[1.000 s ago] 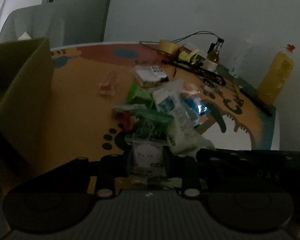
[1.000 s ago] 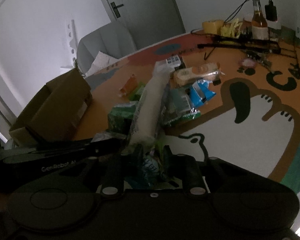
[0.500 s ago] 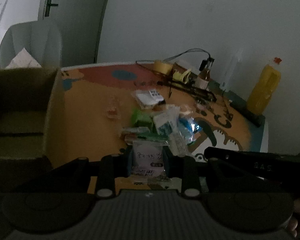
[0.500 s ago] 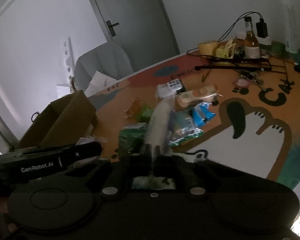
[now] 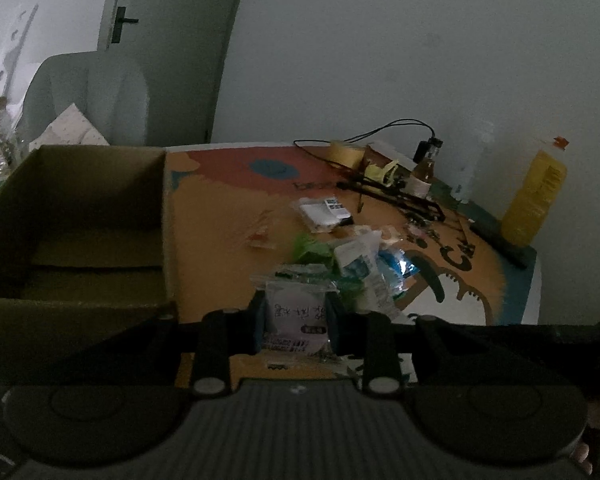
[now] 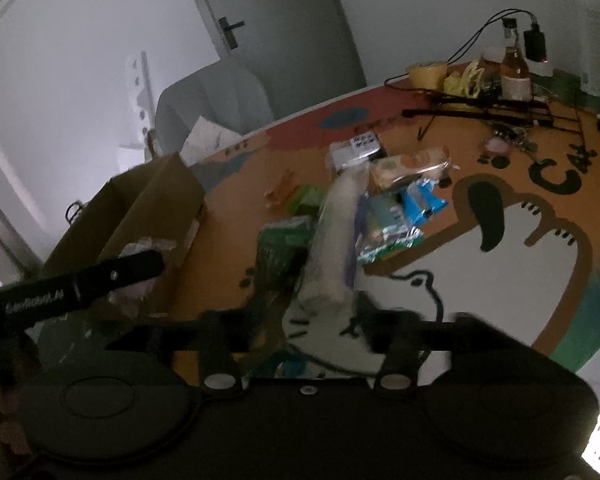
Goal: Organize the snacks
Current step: 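Carry both snacks over the cardboard box and open both tools to drop them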
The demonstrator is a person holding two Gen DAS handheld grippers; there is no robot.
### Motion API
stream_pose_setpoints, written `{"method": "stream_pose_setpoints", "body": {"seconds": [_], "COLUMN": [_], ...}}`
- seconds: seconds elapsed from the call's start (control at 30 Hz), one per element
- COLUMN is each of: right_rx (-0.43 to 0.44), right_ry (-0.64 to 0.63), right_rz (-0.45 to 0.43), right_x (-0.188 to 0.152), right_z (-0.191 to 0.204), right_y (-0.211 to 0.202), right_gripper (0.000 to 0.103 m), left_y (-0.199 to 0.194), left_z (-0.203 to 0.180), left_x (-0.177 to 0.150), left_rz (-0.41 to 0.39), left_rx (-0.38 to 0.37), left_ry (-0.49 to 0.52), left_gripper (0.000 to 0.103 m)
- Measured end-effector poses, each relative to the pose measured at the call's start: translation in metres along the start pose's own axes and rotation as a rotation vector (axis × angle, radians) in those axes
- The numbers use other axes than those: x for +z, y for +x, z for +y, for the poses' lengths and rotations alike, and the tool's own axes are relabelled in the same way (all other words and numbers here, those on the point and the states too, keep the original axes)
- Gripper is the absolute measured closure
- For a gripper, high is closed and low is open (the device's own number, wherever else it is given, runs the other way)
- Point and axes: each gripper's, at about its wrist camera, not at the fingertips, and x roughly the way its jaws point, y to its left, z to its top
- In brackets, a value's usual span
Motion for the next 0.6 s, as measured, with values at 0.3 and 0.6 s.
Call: {"method": "stream_pose_setpoints", "body": {"seconds": [0.3, 0.6], "right_rx": [-0.018, -0.037], "right_ry": [-0.080, -0.141], "right_rz": [0.087, 0.077], "right_x": [-0.028, -0.034], "right_z": [0.020, 0.028], "right_y": [0.018, 0.017], "right_gripper": [0.029, 0.072], "left_y": [-0.013, -0.033], "left_z": [0.005, 0.009], "left_x": [-0.009, -0.012], "left_rz": [-0.008, -0.033], "left_rx": [0.006, 0.018], "left_ry": [-0.006, -0.008], "left_gripper": [0.074, 0.074]}}
